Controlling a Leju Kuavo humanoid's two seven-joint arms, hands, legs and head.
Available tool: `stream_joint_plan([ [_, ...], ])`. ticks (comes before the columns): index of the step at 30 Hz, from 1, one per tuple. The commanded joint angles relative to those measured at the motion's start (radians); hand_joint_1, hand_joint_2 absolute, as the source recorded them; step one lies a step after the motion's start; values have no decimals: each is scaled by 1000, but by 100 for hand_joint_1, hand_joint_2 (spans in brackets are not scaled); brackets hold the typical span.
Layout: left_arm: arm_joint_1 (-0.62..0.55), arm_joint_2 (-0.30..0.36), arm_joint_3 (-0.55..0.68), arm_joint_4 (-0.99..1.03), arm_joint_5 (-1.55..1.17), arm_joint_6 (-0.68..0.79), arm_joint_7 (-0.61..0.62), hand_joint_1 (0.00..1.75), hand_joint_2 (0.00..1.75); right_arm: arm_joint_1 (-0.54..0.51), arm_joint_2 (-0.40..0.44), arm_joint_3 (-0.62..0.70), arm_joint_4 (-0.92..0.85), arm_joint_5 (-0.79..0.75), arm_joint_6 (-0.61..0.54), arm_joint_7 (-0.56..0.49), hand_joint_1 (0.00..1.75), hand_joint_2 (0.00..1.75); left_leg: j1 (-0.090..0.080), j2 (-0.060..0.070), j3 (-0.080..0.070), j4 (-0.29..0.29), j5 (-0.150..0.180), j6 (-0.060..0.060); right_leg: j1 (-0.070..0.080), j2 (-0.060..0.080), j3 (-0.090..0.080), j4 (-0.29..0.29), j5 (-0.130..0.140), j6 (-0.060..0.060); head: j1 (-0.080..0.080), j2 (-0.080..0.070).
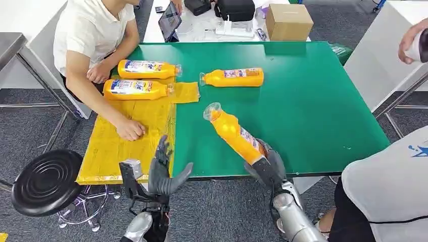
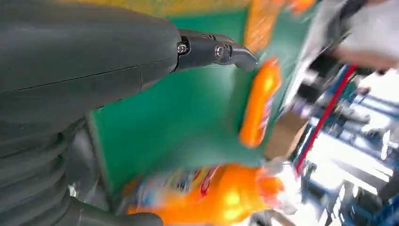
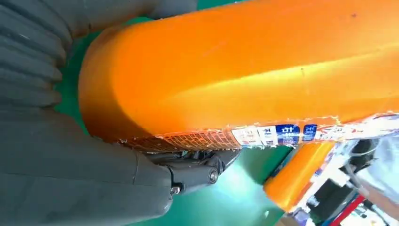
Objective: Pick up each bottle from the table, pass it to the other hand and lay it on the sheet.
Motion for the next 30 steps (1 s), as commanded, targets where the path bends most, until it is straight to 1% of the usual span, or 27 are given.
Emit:
stream_joint_plan([
  [1,-44,72,-28,46,14,-83,42,0,175,1,17,201,-86,-19,66,18,175,175,1,3,2,-1,-1,-2,1,2,1,0,0,-3,0,0],
  [4,-58,59,-36,78,42,-100,73,0,175,-1,24,264,-81,5,66,6,175,175,1,1,0,-1,0,-1,1,0,0,-1,0,-1,1,0],
  [8,-57,57,-44,75,76,-118,97,0,175,-8,30,295,-77,4,62,6,175,175,1,1,2,-1,-1,-2,0,0,1,-1,-1,-2,1,0],
  [14,-73,55,-50,66,90,-125,92,0,175,-30,43,335,-50,1,65,6,175,175,0,1,0,-1,0,-1,0,1,-1,0,0,-2,0,0],
  [19,-89,38,-45,47,122,-134,72,0,175,-38,56,390,-40,-9,86,-11,175,175,0,1,-1,0,0,-1,0,1,-1,0,0,-1,1,0],
  [25,-94,34,-49,29,137,-146,61,0,175,-48,59,426,-15,-15,106,-18,175,175,0,0,1,0,0,-2,0,-1,0,0,-1,-2,0,0],
  [28,-96,33,-49,29,137,-146,62,0,175,-48,63,428,-15,-15,106,-18,175,175,1,1,1,0,-1,-2,1,0,1,0,-1,-2,0,0],
  [30,-96,33,-49,29,137,-146,62,0,175,-48,63,428,-15,-15,106,-18,175,175,0,-1,-1,0,0,-1,0,-1,-1,0,0,-2,1,0],
])
